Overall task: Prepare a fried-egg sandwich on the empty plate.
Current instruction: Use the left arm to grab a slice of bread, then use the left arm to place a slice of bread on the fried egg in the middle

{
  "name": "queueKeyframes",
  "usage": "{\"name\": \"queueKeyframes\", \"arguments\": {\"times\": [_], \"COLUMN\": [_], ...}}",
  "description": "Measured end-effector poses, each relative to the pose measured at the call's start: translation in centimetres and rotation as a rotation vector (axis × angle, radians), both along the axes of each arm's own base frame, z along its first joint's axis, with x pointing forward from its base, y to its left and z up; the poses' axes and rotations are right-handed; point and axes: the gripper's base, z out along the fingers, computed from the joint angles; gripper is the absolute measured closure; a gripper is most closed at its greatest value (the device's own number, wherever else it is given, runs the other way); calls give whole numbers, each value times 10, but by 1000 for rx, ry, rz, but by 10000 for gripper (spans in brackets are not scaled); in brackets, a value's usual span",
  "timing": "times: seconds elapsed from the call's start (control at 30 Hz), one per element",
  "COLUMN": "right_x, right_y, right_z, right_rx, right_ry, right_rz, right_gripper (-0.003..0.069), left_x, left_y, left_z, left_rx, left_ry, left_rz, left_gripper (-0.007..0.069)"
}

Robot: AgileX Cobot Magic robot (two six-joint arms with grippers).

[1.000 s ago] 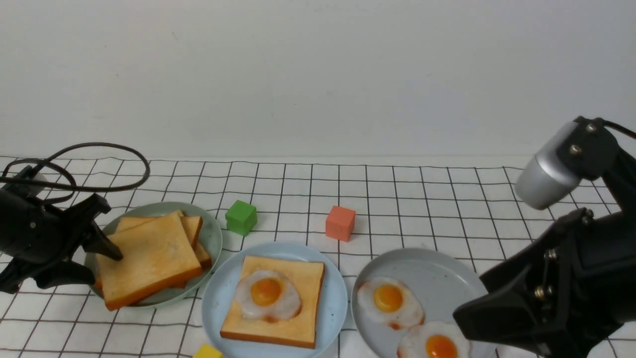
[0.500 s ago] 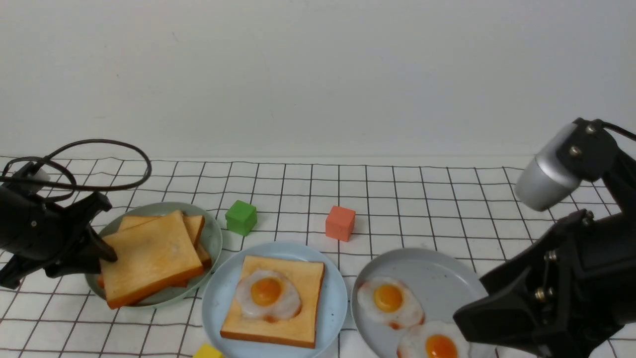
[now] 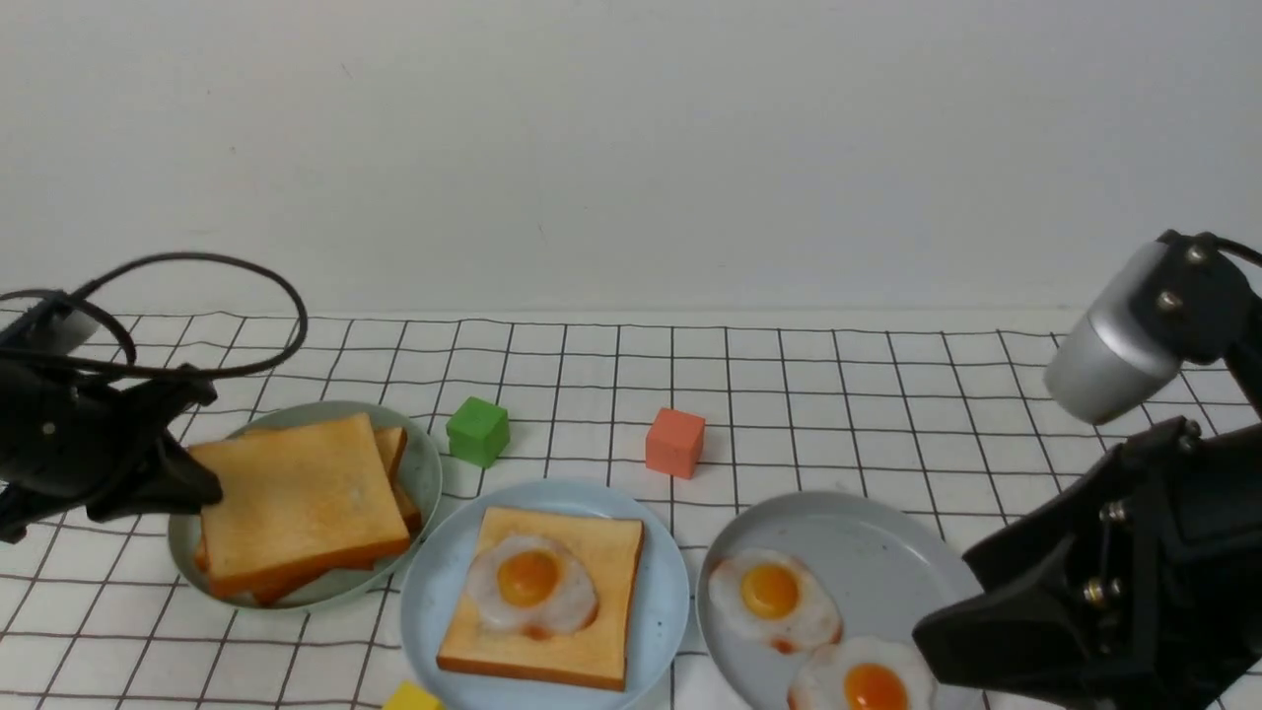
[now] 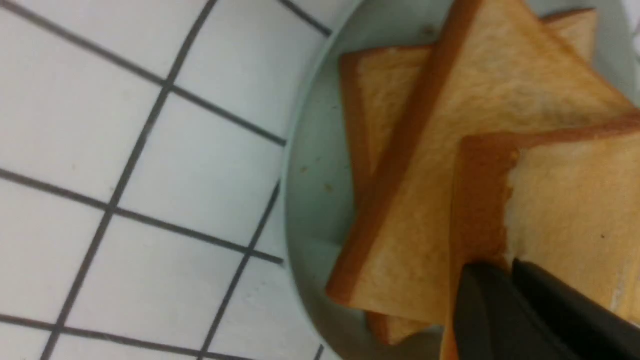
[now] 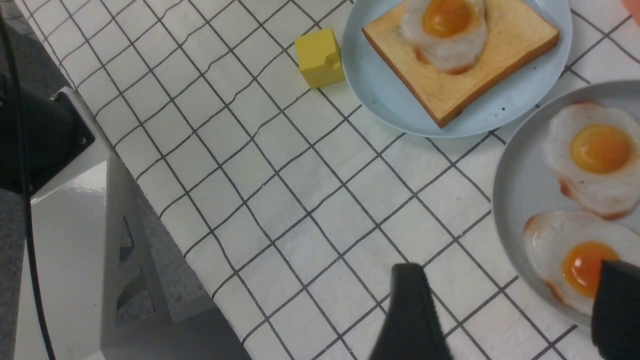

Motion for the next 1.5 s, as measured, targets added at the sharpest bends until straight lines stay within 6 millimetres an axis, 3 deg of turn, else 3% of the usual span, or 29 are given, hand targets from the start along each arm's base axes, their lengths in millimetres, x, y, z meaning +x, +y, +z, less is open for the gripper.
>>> {"name": "queueKeyframes", "arguments": {"times": [0.1,0.23,0.47,0.57,0.73,0.97,1.2,1.37,1.43,1.5], "right_x": [-3,-7,-9,-9,-10,-10,-10,-10,-9,-9], "right_y": [-1,-3,-3,-3,-3,-3,-3,-3,-3,-3], "right_z": [2,4,4,4,4,4,4,4,4,4], "right_rx": [3,3,7,6,3,2,-1,-2,1,1], "right_ry": [-6,-5,1,2,10,16,14,14,9,7], "right_rz": [3,13,18,20,24,25,25,25,21,21], "right_gripper": [179,179,179,179,179,179,207,358,506,561], "left_x": [-6,-11,-18,-13,-3,2,3,0,-2,-4], "left_y": [-7,-31,-104,-124,-131,-131,-132,-133,-132,-132], "left_z": [24,36,25,11,-10,-24,-28,-29,-25,-21], "left_rx": [26,35,49,61,83,81,60,57,50,43], "left_ry": [-83,-115,-117,-111,-93,-67,-50,-17,-3,1], "left_rz": [-44,-171,-470,-505,-486,-466,-453,-470,-451,-442], "left_gripper": [613,613,615,614,614,586,479,318,218,177]}}
